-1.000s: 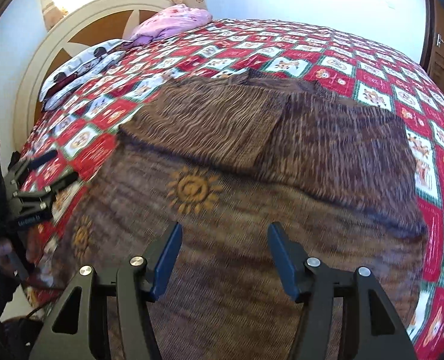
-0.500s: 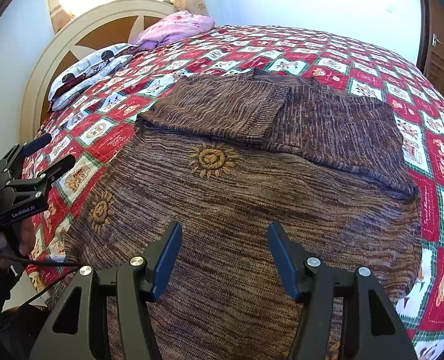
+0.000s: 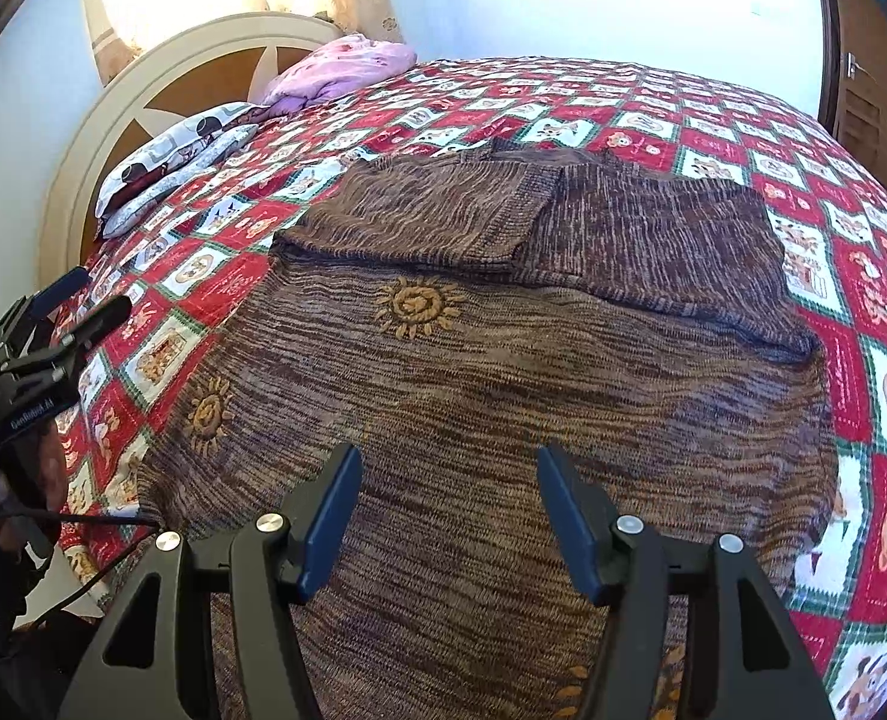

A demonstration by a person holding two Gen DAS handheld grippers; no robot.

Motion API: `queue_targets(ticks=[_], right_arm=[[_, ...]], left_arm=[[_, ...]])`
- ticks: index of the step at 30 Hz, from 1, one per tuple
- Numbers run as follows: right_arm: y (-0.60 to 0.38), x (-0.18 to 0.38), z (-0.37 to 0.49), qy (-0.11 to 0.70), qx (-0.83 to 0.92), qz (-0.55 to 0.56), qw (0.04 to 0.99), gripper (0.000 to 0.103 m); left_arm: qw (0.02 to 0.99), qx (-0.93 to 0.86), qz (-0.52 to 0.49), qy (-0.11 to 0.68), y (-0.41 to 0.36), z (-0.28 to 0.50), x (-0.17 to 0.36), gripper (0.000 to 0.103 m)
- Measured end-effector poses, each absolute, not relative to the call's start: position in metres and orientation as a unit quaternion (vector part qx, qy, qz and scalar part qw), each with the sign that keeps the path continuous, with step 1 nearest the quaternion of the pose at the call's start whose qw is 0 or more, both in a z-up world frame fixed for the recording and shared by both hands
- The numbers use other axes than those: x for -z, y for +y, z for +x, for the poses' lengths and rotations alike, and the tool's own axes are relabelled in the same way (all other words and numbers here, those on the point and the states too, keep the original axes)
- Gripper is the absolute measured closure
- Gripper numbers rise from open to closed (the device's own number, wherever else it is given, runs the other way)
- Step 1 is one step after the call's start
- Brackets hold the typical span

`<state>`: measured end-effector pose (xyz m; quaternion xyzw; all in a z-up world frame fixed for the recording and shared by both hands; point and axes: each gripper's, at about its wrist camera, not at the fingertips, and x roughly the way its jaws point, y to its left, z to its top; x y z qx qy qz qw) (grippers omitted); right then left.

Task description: Fold small clothes

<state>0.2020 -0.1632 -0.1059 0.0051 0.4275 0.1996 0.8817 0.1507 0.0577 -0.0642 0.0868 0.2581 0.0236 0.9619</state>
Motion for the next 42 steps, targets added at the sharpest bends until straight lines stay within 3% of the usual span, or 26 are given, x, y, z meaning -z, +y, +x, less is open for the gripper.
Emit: queue_targets(ticks=[3, 9, 14, 19, 23, 25, 33, 37, 42], right_arm=[[-0.164, 0.106, 0.197, 0.427, -0.200, 0.004, 0.882, 0.041], [-0.169, 0.103, 0.184, 0.424, -0.199, 0.004, 0.883, 0.041], [-0.177, 0.102, 0.172, 0.422, -0.194, 0.007, 0.886, 0.040], [-0.183, 0.099, 0.158, 0.419, -0.192, 0.008, 0.887, 0.040], [-0.185, 0.099, 0.148, 0.419, -0.190, 0.003, 0.888, 0.040], [-0.185, 0.101, 0.142, 0.420, -0.186, -0.006, 0.888, 0.040], [-0.196, 0.102, 0.114, 0.420, -0.174, -0.007, 0.891, 0.039], [-0.206, 0.100, 0.101, 0.415, -0.164, -0.006, 0.895, 0.039], [-0.212, 0.101, 0.094, 0.413, -0.162, 0.008, 0.896, 0.039]], left_arm=[[0.966, -0.022, 0.064, 0.250, 0.064, 0.149, 0.056, 0.004], [0.987, -0.002, 0.040, 0.156, 0.078, 0.115, 0.029, 0.004], [0.987, 0.068, 0.026, 0.146, 0.091, 0.089, 0.015, 0.000], [0.973, 0.123, 0.071, 0.184, 0.086, 0.066, 0.027, 0.000], [0.960, 0.136, 0.171, 0.177, 0.074, 0.041, 0.049, 0.000], [0.943, 0.155, 0.195, 0.221, 0.068, 0.041, 0.065, 0.000], [0.913, 0.217, 0.092, 0.334, 0.053, 0.055, 0.102, 0.001], [0.901, 0.236, 0.091, 0.352, 0.044, 0.050, 0.108, 0.012], [0.890, 0.255, 0.089, 0.367, 0.040, 0.045, 0.113, 0.013]])
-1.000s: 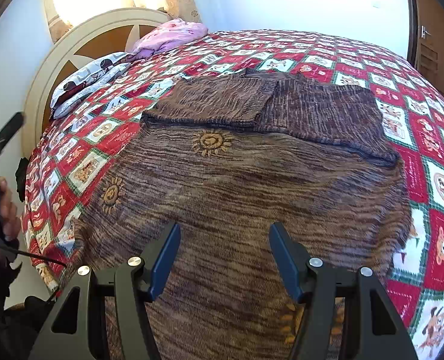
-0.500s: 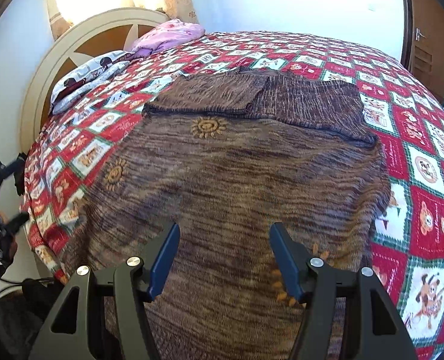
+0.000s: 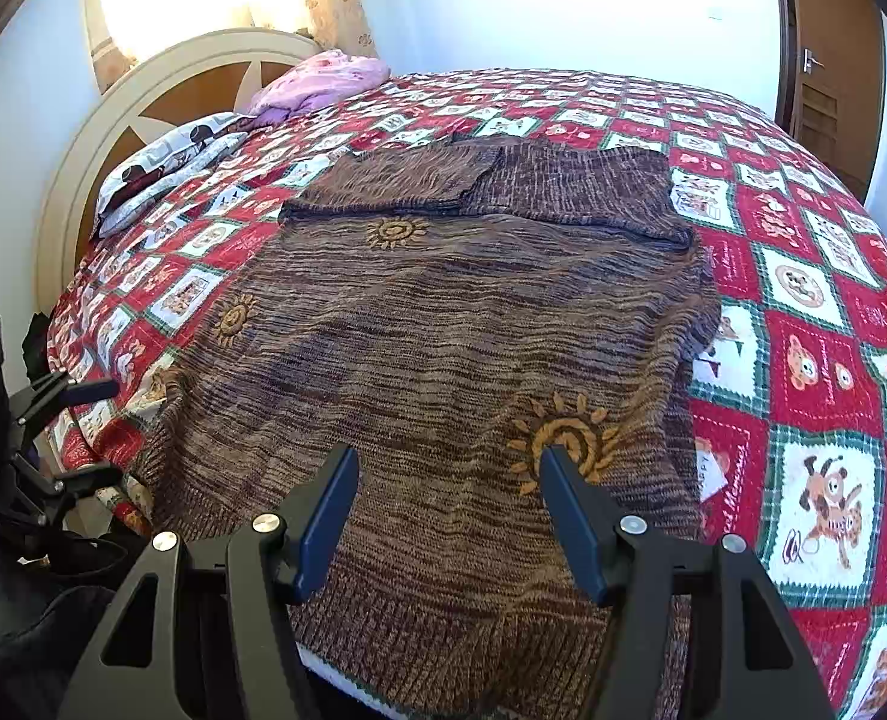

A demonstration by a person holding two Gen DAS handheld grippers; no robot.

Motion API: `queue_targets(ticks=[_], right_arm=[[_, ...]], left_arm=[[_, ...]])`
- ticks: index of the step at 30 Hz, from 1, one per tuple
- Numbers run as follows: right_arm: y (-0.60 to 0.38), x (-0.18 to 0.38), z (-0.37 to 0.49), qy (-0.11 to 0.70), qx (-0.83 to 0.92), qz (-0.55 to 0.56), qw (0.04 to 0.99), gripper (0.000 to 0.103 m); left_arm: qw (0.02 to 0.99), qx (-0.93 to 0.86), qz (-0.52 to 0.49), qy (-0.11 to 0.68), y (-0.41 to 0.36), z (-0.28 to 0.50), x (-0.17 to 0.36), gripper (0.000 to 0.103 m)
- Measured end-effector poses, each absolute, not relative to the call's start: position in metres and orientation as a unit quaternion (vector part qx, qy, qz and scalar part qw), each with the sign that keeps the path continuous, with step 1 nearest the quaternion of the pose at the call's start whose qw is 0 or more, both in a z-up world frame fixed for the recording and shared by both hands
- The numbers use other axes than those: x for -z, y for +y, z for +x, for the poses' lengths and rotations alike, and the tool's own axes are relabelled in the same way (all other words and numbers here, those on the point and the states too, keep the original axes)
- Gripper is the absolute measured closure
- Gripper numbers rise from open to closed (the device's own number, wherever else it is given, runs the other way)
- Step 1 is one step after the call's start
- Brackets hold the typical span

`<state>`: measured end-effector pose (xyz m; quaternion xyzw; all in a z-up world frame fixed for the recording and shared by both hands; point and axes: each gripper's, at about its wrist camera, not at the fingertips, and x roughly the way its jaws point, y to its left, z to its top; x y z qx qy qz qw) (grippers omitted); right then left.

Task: Fold small clothes
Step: 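Lower both tools to the sweater hem and close on it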

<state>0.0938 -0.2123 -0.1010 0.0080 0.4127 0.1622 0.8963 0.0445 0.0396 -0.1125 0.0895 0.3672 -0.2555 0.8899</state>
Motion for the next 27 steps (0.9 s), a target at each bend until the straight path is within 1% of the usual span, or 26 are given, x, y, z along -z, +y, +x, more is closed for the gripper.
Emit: queue_targets(ticks=[3, 5, 6, 7, 8, 9, 10, 11, 12, 15, 20, 24, 27], right_arm=[[-0.213, 0.103, 0.094, 0.415, -0.160, 0.012, 0.896, 0.039], [-0.212, 0.104, 0.095, 0.415, -0.160, 0.016, 0.896, 0.039], [-0.212, 0.105, 0.095, 0.415, -0.161, 0.018, 0.895, 0.039], [-0.211, 0.105, 0.095, 0.414, -0.162, 0.017, 0.895, 0.039], [-0.211, 0.104, 0.094, 0.414, -0.161, 0.016, 0.896, 0.039], [-0.212, 0.103, 0.093, 0.413, -0.160, 0.014, 0.897, 0.039], [-0.213, 0.102, 0.092, 0.412, -0.160, 0.014, 0.897, 0.039], [-0.215, 0.101, 0.091, 0.410, -0.159, 0.016, 0.898, 0.039], [-0.220, 0.100, 0.088, 0.408, -0.157, 0.018, 0.899, 0.039], [-0.237, 0.095, 0.081, 0.406, -0.140, 0.025, 0.903, 0.039], [-0.283, 0.091, 0.061, 0.410, -0.094, 0.054, 0.906, 0.039], [-0.314, 0.095, 0.037, 0.417, -0.067, 0.081, 0.903, 0.039], [-0.322, 0.102, 0.021, 0.430, -0.058, 0.085, 0.897, 0.039]], left_arm=[[0.876, 0.268, 0.100, 0.389, 0.032, 0.044, 0.120, 0.024], [0.868, 0.264, 0.112, 0.406, 0.024, 0.046, 0.128, 0.029], [0.863, 0.267, 0.117, 0.413, 0.021, 0.048, 0.132, 0.038], [0.859, 0.270, 0.118, 0.419, 0.018, 0.048, 0.135, 0.044], [0.859, 0.271, 0.116, 0.419, 0.016, 0.049, 0.136, 0.045], [0.861, 0.270, 0.114, 0.415, 0.016, 0.048, 0.134, 0.052], [0.862, 0.273, 0.113, 0.413, 0.016, 0.048, 0.133, 0.076], [0.862, 0.272, 0.116, 0.412, 0.016, 0.048, 0.133, 0.087], [0.862, 0.268, 0.115, 0.414, 0.019, 0.049, 0.132, 0.092], [0.866, 0.259, 0.108, 0.413, 0.027, 0.051, 0.130, 0.093], [0.882, 0.256, 0.109, 0.380, 0.036, 0.049, 0.109, 0.093], [0.889, 0.261, 0.130, 0.353, 0.035, 0.038, 0.099, 0.093], [0.890, 0.263, 0.130, 0.349, 0.037, 0.038, 0.099, 0.093]])
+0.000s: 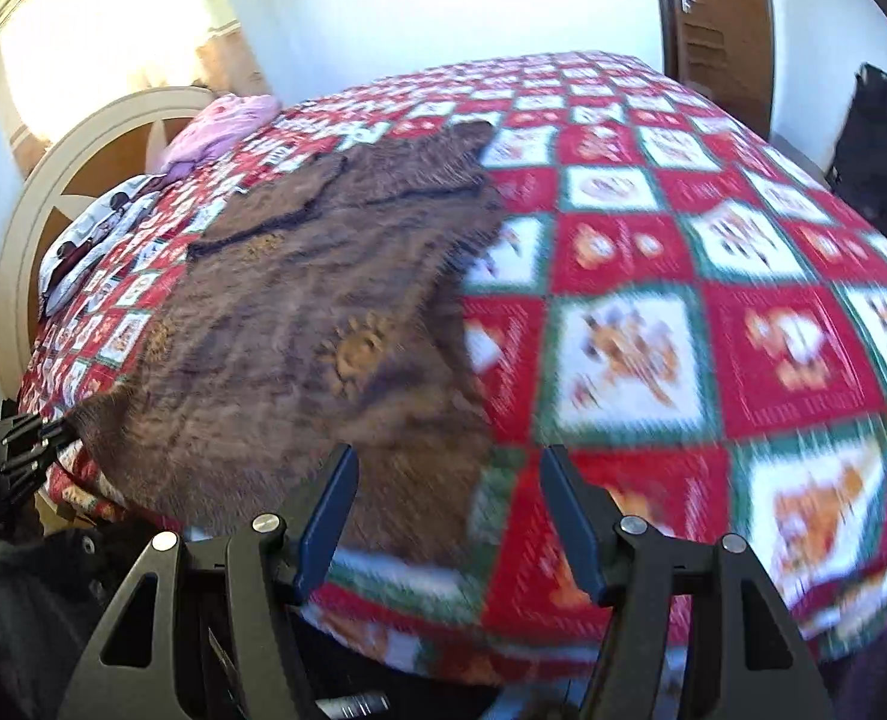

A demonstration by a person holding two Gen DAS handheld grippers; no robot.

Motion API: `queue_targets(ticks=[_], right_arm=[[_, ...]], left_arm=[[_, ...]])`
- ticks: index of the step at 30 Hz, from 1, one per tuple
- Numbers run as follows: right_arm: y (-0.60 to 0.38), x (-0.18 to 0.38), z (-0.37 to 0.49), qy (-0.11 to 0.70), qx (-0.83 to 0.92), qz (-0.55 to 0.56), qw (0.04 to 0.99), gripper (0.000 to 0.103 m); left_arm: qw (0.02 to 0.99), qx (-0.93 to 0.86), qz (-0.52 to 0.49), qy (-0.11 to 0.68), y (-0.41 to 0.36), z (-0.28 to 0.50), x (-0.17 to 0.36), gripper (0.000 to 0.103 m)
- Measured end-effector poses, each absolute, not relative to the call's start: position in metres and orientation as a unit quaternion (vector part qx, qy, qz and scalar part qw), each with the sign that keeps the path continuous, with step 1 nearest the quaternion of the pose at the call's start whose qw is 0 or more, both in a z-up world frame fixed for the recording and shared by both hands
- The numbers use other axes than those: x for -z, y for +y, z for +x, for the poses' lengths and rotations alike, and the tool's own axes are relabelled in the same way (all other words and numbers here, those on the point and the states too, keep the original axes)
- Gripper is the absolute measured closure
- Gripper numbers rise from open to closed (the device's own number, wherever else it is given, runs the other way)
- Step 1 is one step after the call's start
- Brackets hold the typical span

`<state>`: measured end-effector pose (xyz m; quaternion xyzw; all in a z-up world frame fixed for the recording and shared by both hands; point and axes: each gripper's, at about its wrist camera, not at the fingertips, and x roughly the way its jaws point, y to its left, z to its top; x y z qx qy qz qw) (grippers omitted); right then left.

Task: Fold small clothes
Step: 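Lower both tools to the sweater hem and close on it, then lift the hem with both tools and fold it toward the collar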

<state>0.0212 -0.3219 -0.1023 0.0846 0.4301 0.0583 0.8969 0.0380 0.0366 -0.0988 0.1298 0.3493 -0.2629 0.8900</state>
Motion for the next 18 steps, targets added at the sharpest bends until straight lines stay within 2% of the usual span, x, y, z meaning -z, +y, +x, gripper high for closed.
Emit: queue_targets(ticks=[8, 10, 11, 12, 13, 14, 15, 18], right_arm=[[-0.318, 0.119, 0.017, 0.443, -0.075, 0.102, 0.888, 0.042], [-0.310, 0.124, 0.021, 0.446, -0.079, 0.096, 0.886, 0.056], [-0.306, 0.124, 0.021, 0.445, -0.079, 0.091, 0.888, 0.057], [-0.301, 0.125, 0.022, 0.442, -0.083, 0.084, 0.889, 0.065], [-0.299, 0.125, 0.022, 0.441, -0.084, 0.081, 0.890, 0.083], [-0.298, 0.126, 0.023, 0.442, -0.082, 0.081, 0.890, 0.091], [-0.298, 0.126, 0.021, 0.441, -0.081, 0.079, 0.891, 0.095], [-0.301, 0.120, 0.016, 0.428, -0.097, 0.089, 0.894, 0.097]], left_arm=[[0.890, 0.262, 0.093, 0.363, 0.044, 0.046, 0.105, 0.093], [0.891, 0.260, 0.084, 0.363, 0.047, 0.047, 0.105, 0.093], [0.892, 0.258, 0.079, 0.363, 0.049, 0.048, 0.105, 0.093], [0.892, 0.259, 0.072, 0.363, 0.051, 0.049, 0.104, 0.093], [0.893, 0.260, 0.065, 0.363, 0.054, 0.049, 0.104, 0.093], [0.893, 0.259, 0.058, 0.363, 0.056, 0.050, 0.104, 0.094], [0.893, 0.260, 0.052, 0.363, 0.057, 0.051, 0.104, 0.094], [0.895, 0.262, 0.041, 0.359, 0.060, 0.051, 0.102, 0.094]])
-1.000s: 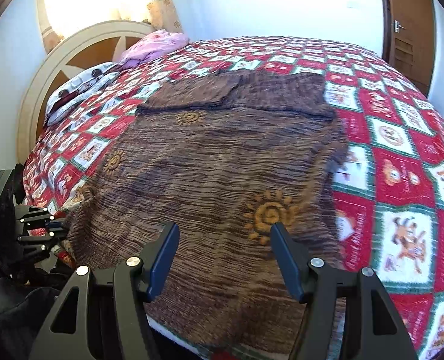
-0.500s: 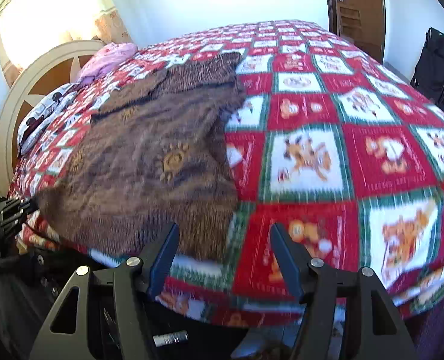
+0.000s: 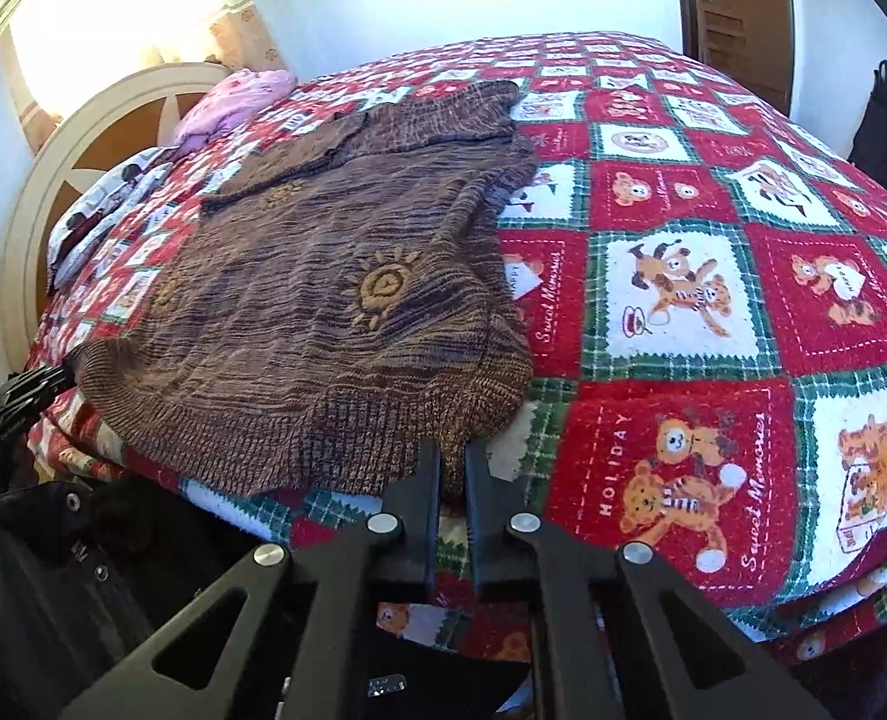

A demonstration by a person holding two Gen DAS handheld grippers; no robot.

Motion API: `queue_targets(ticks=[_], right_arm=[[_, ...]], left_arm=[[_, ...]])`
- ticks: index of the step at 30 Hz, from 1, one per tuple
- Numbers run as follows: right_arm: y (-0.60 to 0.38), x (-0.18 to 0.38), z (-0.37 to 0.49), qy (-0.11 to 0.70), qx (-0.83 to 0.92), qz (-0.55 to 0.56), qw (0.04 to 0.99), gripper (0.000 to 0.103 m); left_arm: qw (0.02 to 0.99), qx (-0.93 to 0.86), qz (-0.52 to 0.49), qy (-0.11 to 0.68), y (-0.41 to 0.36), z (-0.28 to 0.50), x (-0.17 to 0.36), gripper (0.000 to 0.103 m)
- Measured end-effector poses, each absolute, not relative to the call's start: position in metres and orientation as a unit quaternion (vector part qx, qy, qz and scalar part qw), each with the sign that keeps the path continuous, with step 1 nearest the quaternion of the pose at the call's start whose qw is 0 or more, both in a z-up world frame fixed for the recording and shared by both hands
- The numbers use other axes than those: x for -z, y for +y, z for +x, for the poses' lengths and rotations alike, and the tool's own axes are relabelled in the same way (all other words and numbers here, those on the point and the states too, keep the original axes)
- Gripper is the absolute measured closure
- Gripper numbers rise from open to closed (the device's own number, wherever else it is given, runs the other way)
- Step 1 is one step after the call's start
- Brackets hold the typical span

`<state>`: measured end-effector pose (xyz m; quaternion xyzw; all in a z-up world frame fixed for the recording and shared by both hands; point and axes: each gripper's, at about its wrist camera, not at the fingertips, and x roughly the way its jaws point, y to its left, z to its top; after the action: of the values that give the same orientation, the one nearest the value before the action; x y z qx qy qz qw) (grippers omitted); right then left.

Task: Fold small clothes
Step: 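Lift the hem with both tools and fold it toward the collar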

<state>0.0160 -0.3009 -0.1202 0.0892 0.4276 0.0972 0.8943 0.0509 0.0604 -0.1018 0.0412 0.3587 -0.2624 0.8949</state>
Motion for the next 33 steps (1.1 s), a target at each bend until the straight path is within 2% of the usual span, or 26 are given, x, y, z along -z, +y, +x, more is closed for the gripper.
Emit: queue_targets(ticks=[8, 14, 23, 33], right_arm=[[-0.313, 0.069, -0.004, 0.340, -0.136, 0.135, 0.921, 0.097], [-0.313, 0.047, 0.005, 0.313, -0.136, 0.145, 0.929, 0.097], [-0.317, 0.012, 0.065, 0.275, -0.126, 0.144, 0.942, 0.097], [-0.316, -0.016, 0.146, 0.273, -0.116, 0.139, 0.945, 0.097]], left_arm=[[0.908, 0.274, -0.017, 0.317, 0.079, 0.049, 0.075, 0.094], [0.913, 0.267, -0.061, 0.303, 0.093, 0.058, 0.061, 0.094], [0.923, 0.254, -0.049, 0.284, 0.093, 0.087, 0.043, 0.094], [0.930, 0.224, -0.064, 0.285, 0.099, 0.155, 0.026, 0.095]])
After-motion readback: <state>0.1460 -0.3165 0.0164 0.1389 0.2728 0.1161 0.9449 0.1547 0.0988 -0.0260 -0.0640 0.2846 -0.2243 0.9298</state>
